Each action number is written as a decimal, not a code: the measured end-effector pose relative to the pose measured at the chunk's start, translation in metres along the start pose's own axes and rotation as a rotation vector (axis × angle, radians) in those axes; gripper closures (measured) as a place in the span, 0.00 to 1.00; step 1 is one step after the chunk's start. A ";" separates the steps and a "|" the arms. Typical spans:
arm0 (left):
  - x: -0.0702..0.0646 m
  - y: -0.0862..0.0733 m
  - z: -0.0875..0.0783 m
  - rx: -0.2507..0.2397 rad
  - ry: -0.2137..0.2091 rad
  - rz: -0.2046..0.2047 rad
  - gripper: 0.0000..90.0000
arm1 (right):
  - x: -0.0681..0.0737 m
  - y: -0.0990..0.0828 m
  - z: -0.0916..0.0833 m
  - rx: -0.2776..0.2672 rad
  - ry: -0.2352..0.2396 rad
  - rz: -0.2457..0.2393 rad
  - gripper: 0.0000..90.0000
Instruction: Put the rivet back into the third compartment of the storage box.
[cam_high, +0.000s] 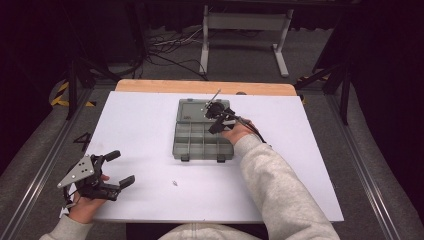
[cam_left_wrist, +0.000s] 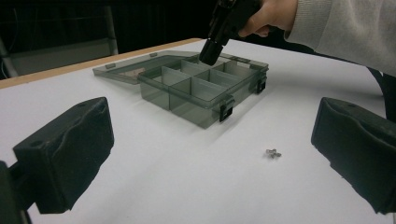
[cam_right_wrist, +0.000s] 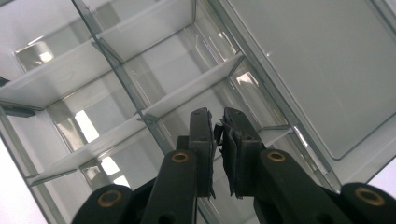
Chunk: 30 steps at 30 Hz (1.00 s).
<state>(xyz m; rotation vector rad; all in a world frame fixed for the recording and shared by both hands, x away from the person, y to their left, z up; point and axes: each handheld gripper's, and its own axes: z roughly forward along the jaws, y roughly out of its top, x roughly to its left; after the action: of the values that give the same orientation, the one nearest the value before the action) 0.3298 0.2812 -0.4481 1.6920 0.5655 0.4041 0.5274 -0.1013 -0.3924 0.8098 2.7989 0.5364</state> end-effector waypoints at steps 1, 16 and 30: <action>0.000 0.000 0.000 0.000 0.000 0.000 0.00 | 0.000 -0.001 0.001 -0.001 0.002 0.003 0.91; 0.000 0.000 0.000 0.000 0.001 -0.004 0.00 | 0.002 0.000 -0.004 -0.019 -0.030 0.021 0.68; -0.001 0.000 0.001 -0.003 -0.001 -0.016 0.00 | 0.031 0.009 -0.037 -0.082 -0.038 -0.020 0.08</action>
<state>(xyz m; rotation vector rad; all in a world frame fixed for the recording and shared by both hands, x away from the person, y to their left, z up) 0.3295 0.2803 -0.4486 1.6839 0.5775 0.3925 0.4962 -0.0884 -0.3566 0.7667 2.7281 0.6218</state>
